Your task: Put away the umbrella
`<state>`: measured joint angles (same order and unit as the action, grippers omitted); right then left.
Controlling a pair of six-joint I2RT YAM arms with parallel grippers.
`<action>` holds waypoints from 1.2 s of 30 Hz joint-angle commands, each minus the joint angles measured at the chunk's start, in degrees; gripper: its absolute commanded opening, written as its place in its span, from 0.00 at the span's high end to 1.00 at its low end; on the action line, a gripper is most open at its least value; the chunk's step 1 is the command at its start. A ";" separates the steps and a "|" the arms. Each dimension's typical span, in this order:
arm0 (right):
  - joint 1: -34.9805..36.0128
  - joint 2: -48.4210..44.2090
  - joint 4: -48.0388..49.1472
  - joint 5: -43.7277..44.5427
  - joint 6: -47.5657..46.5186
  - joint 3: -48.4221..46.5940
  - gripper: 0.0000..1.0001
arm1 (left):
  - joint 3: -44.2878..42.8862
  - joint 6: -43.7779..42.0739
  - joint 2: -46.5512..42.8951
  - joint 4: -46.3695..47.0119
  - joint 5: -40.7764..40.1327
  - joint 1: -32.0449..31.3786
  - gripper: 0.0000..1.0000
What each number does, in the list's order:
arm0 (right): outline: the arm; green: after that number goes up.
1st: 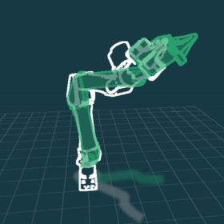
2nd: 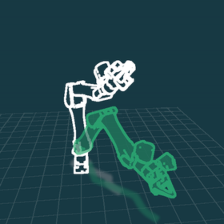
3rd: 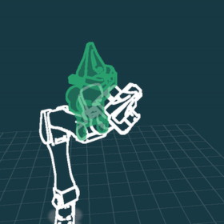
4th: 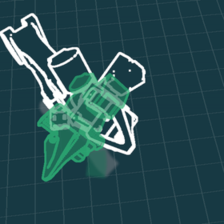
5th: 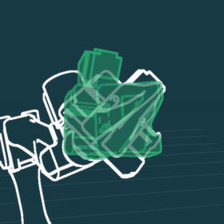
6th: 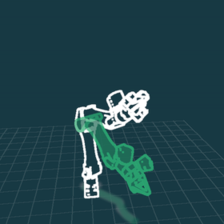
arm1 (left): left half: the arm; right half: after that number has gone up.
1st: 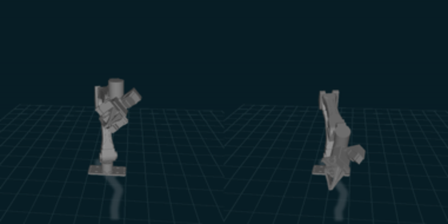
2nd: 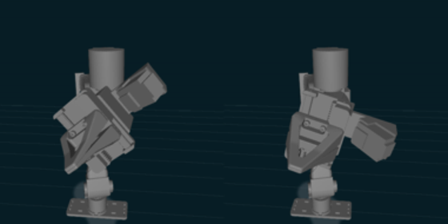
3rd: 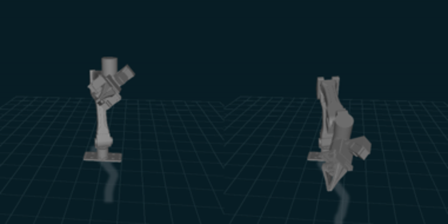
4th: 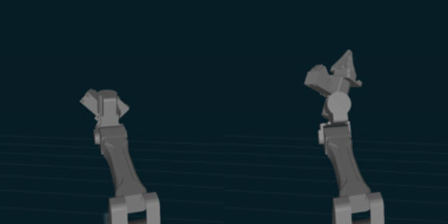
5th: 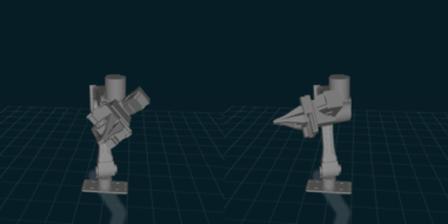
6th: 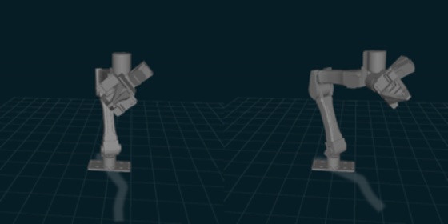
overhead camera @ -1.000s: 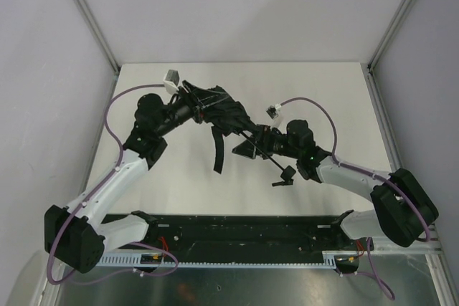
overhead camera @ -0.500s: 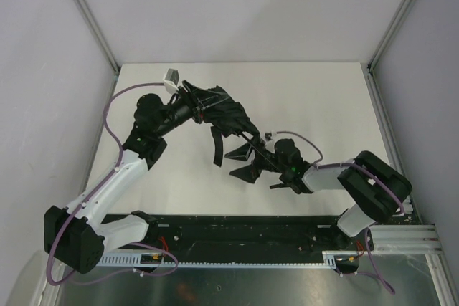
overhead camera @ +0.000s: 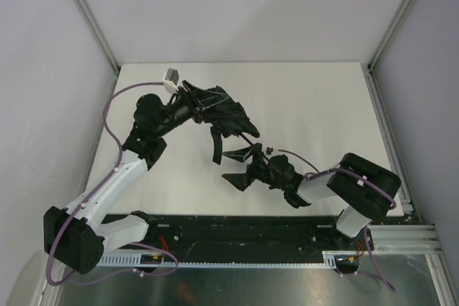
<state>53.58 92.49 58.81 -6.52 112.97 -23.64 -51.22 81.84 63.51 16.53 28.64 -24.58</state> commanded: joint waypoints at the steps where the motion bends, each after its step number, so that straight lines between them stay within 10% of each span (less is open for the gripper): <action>1: 1.57 1.72 7.64 9.32 21.27 0.39 0.11 | -0.95 -0.56 -3.11 4.54 -0.11 -0.40 1.00; 24: 2.94 5.61 18.60 8.78 19.27 -3.79 0.17 | 2.11 2.46 -2.14 5.86 0.41 -2.05 1.00; 31: -10.85 0.29 13.22 -6.74 -18.32 3.96 0.08 | 3.84 1.62 -3.17 -3.86 -1.79 -1.99 1.00; 36: -25.20 -12.90 -17.01 -21.16 -51.82 -0.92 0.03 | 5.68 -6.68 -4.03 -12.61 -5.94 -2.14 1.00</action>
<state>36.05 91.48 64.66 -15.79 92.38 -20.34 -46.57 80.79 61.95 8.97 25.74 -26.41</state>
